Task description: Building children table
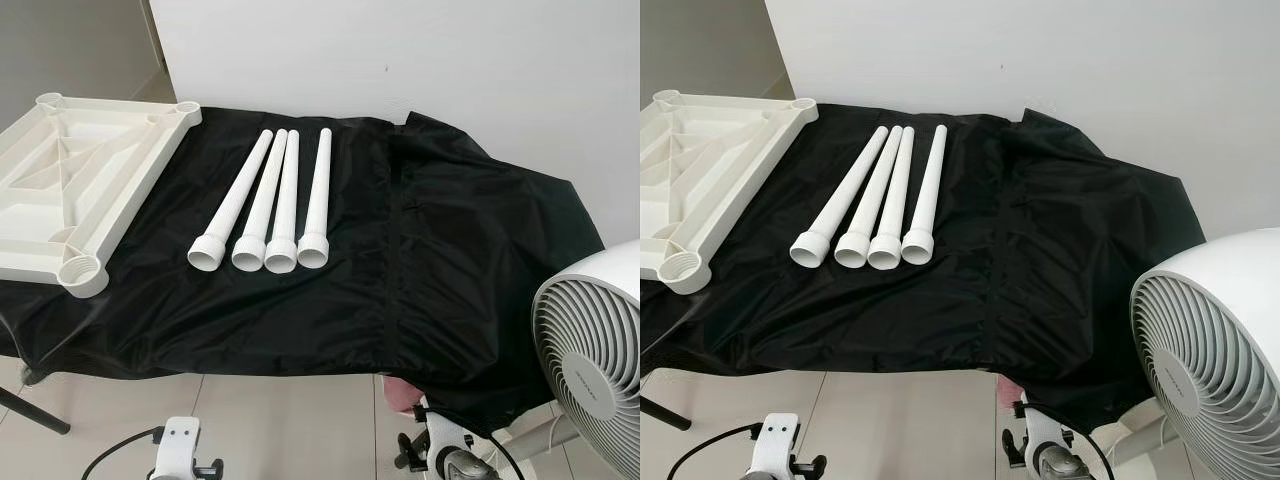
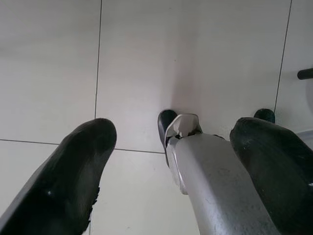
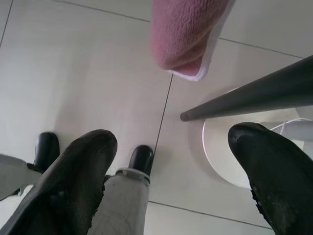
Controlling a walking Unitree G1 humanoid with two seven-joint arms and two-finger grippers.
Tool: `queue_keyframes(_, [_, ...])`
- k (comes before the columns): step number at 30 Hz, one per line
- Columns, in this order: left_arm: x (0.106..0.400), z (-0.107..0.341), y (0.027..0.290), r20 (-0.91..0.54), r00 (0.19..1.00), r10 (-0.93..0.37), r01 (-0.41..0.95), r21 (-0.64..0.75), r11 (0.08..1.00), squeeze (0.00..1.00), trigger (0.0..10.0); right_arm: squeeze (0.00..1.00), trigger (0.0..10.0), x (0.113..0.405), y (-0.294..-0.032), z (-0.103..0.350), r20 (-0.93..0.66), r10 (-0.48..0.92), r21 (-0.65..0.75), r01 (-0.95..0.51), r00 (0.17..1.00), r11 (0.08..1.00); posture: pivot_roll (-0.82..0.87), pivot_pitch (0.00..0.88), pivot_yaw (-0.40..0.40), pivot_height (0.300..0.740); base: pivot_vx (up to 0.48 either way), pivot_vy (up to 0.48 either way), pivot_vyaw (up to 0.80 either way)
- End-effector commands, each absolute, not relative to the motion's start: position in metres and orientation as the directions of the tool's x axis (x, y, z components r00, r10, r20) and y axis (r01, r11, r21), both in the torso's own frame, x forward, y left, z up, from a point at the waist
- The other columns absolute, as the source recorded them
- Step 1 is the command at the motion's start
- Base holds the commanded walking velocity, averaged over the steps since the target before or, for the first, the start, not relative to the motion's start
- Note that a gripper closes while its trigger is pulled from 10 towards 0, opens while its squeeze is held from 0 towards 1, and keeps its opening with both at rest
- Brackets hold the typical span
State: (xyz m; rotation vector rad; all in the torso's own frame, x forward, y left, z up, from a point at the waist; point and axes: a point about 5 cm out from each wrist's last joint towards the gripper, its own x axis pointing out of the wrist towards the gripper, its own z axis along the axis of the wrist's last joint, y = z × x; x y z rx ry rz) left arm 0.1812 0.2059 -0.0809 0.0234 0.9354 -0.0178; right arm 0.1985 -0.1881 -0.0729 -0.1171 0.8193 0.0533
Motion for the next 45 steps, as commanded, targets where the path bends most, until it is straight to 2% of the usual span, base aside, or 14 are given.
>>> queue_keyframes(1, [0.177, -0.083, 0.207, -0.814, 0.58, 0.017, 0.008, 0.027, 1.0, 0.0, 10.0, 0.0, 10.0, 0.188, -0.186, -0.079, -0.76, 0.012, -0.075, -0.106, 0.649, 0.991, 0.1, 0.0, -0.016, 0.74, 0.0, 0.0, 0.0])
queue_keyframes(7, [0.174, -0.084, 0.208, -0.814, 0.58, 0.022, -0.007, 0.022, 1.0, 0.0, 10.0, 0.0, 10.0, 0.184, -0.18, -0.082, -0.769, 0.028, -0.069, -0.128, 0.638, 0.989, 0.1, 0.0, -0.025, 0.74, 0.0, 0.286, 0.0])
queue_keyframes(45, [0.176, -0.085, 0.201, -0.821, 0.571, -0.014, 0.063, 0.027, 0.998, 0.0, 10.0, 0.0, 10.0, 0.172, -0.186, -0.086, -0.784, 0.019, -0.078, -0.128, 0.62, 0.989, 0.06, 0.0, -0.012, 0.74, 0.0, 0.292, 0.0])
